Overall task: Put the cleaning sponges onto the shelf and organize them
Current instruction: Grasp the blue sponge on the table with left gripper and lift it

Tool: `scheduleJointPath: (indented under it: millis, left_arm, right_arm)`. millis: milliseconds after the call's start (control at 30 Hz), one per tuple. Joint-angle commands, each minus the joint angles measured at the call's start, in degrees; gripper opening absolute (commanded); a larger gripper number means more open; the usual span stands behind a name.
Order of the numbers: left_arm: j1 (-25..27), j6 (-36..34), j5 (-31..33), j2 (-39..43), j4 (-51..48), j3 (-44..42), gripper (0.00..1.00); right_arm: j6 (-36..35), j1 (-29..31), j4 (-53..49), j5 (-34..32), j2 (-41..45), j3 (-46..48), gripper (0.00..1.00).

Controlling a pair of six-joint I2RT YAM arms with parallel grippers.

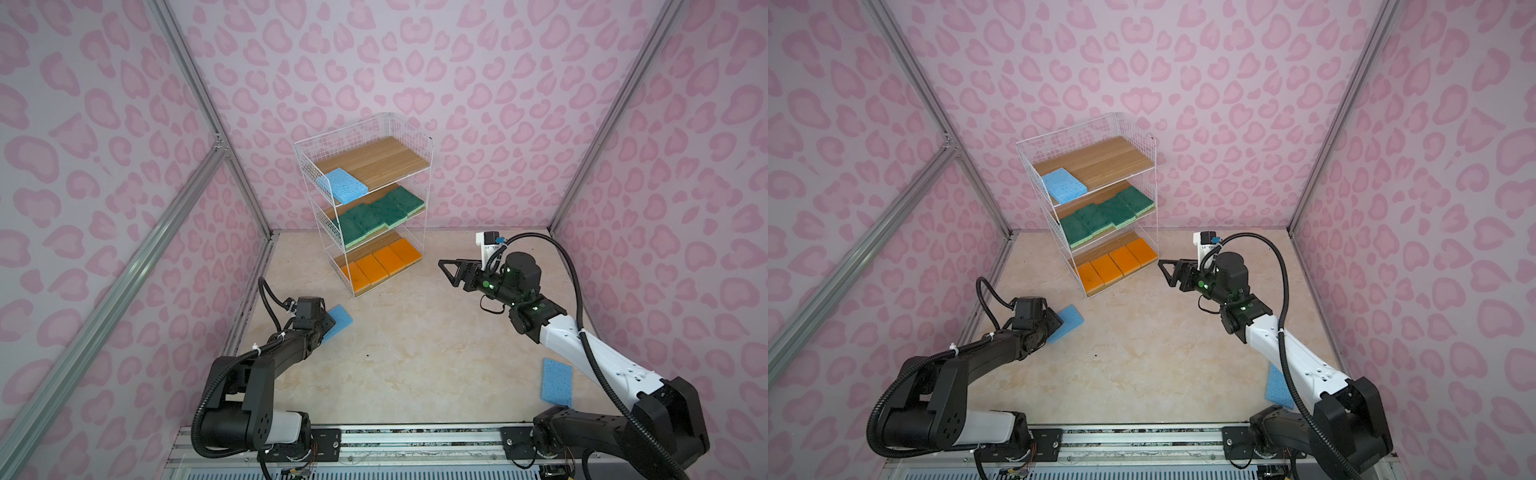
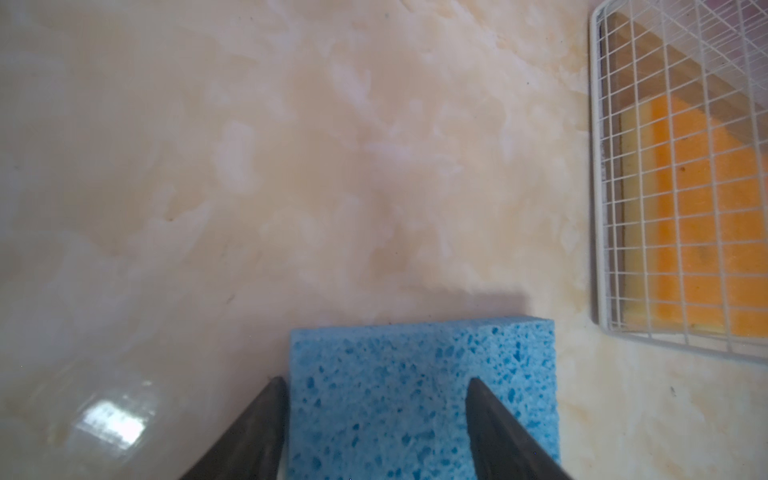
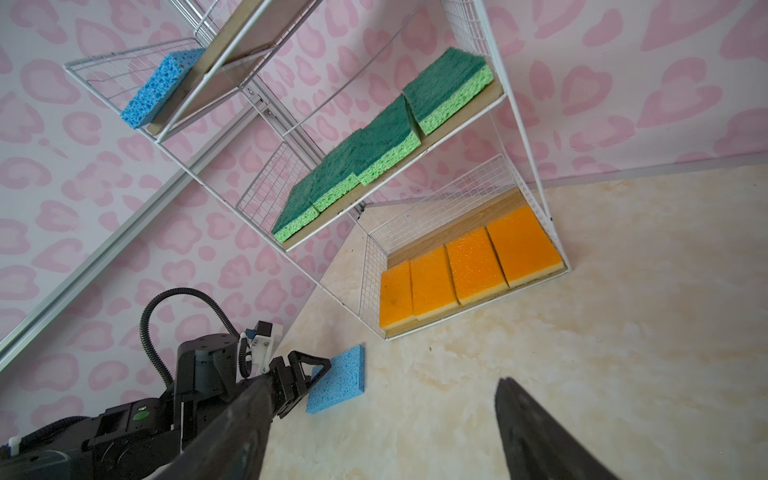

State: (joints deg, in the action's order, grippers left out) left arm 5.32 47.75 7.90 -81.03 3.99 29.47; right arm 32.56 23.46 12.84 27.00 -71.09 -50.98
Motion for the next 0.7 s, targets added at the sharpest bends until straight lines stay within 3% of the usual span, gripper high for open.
scheduleJointPath:
  millis: [0,267,667]
  left_arm:
    - [0.1,0.6,-0.4,-0.8,-1.5,-0.1,0.55]
    - [0.1,0.6,-1.2,-0.8,-1.0,0.0,0.24]
    - [3.7,-2.3,-8.9,3.7,-4.7,2.8,0.07]
  right_arm:
    - [-1.2,-0.1,-2.3,-0.7,1.0,0.8,0.85]
    - [-1.1,-0.3,-3.2,0.5,0.3,0.0,0.85]
    - [0.1,-1.3,-2.0,2.1,1.9,4.3,0.85]
